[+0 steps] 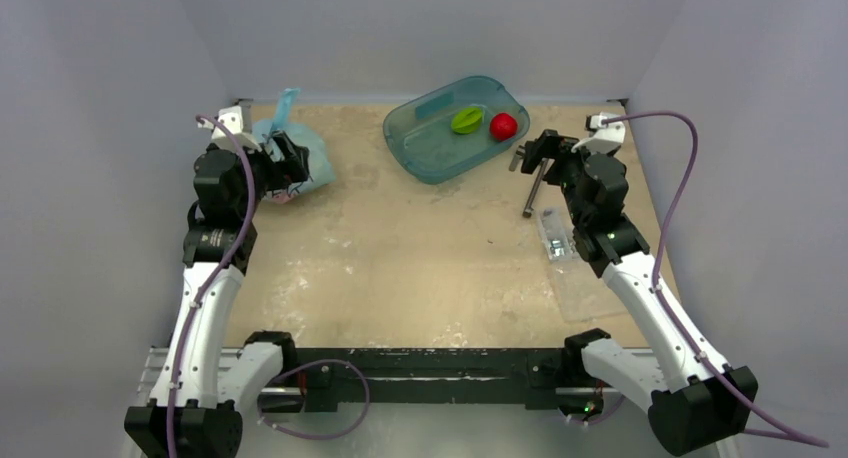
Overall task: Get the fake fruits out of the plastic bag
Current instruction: Move the plastic bag to the center of the board.
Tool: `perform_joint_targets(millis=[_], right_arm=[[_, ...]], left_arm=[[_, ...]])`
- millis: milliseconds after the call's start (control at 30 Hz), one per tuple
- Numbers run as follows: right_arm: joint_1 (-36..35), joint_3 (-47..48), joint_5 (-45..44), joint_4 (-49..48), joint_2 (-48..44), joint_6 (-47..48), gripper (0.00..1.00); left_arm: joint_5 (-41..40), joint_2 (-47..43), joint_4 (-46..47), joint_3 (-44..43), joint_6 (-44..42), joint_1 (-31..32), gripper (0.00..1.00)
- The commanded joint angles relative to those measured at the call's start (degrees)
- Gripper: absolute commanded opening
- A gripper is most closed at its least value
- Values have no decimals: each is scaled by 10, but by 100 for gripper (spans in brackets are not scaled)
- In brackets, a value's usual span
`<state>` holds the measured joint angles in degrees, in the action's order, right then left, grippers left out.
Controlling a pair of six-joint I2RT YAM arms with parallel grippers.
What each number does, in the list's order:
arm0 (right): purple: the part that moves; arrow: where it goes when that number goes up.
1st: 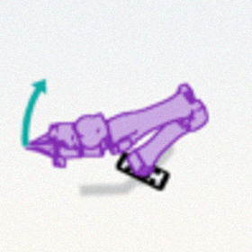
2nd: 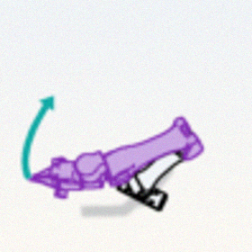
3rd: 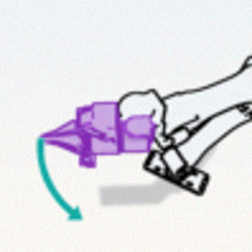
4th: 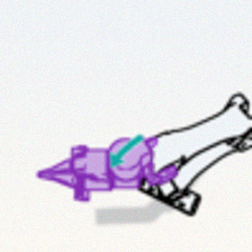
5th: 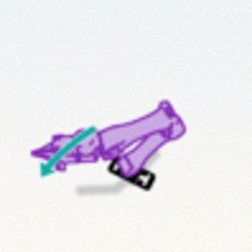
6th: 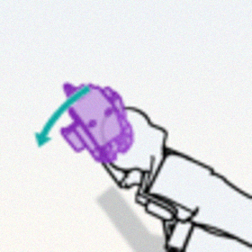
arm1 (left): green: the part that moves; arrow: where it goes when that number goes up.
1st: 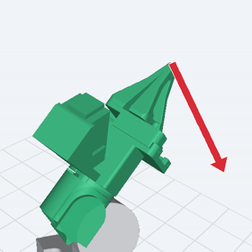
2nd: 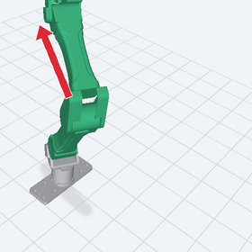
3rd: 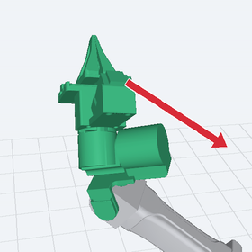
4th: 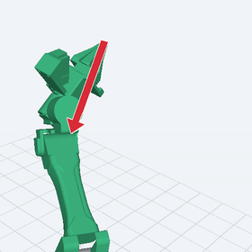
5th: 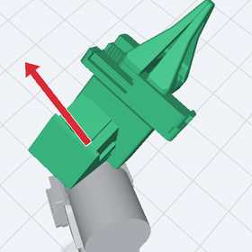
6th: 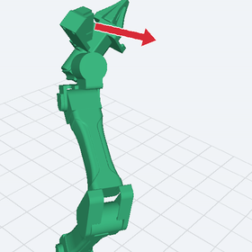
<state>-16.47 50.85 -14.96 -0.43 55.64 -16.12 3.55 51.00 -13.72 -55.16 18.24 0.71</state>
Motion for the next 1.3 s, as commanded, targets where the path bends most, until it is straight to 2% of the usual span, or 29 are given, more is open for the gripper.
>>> perform_joint_targets(millis=[0,600,867,1267], right_arm=[[1,-3,11,-34,-9,-8,99],[0,-5,79,-37,3,-5,99],[1,-2,91,-35,15,-6,99],[0,-11,105,-41,22,-9,99]], left_arm=[[-23,25,-26,-40,-1,-7,100],[-49,126,-109,-92,41,-107,100],[-16,229,-161,-150,48,-132,100],[-17,360,-223,-222,43,-139,84]])
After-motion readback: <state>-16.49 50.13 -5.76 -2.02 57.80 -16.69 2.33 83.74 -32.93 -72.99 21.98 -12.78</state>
